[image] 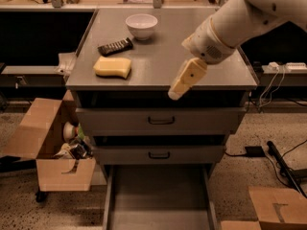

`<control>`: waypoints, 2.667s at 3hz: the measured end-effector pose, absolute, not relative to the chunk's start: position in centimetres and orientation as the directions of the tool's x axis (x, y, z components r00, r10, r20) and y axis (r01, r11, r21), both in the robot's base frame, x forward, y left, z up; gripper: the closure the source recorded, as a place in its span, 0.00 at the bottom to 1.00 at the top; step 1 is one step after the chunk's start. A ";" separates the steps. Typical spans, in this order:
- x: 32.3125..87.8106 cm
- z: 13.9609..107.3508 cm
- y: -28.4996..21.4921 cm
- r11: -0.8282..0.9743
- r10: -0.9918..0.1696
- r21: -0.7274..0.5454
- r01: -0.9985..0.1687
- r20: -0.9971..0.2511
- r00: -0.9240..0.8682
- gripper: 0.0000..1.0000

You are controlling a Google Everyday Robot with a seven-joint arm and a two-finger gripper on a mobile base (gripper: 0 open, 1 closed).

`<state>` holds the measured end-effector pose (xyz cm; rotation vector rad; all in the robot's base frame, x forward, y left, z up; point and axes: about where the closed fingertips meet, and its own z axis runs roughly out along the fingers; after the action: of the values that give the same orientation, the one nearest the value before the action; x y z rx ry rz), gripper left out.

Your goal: Place sponge into bottom drawer

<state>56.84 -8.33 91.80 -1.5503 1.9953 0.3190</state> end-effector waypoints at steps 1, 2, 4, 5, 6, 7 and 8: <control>60.8 90.1 -5.2 0.286 -0.756 -0.126 -0.950 -0.638 -0.143 0.00; 64.2 88.2 -2.8 0.302 -0.689 -0.062 -0.951 -0.703 -0.173 0.00; 68.9 86.8 1.5 0.296 -0.621 -0.027 -0.955 -0.765 -0.171 0.00; 70.6 85.0 4.1 0.262 -0.611 -0.007 -0.965 -0.776 -0.160 0.00; 71.1 84.5 4.7 0.256 -0.611 -0.001 -0.967 -0.775 -0.161 0.00; 71.4 84.3 5.7 0.243 -0.612 0.000 -0.970 -0.776 -0.153 0.00; 71.6 83.9 6.6 0.229 -0.613 0.006 -0.973 -0.776 -0.149 0.18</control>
Offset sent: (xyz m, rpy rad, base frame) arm 0.1184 0.0805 -0.0581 0.3107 0.0973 -0.0087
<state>71.55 6.58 83.92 -1.4603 1.8486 0.7018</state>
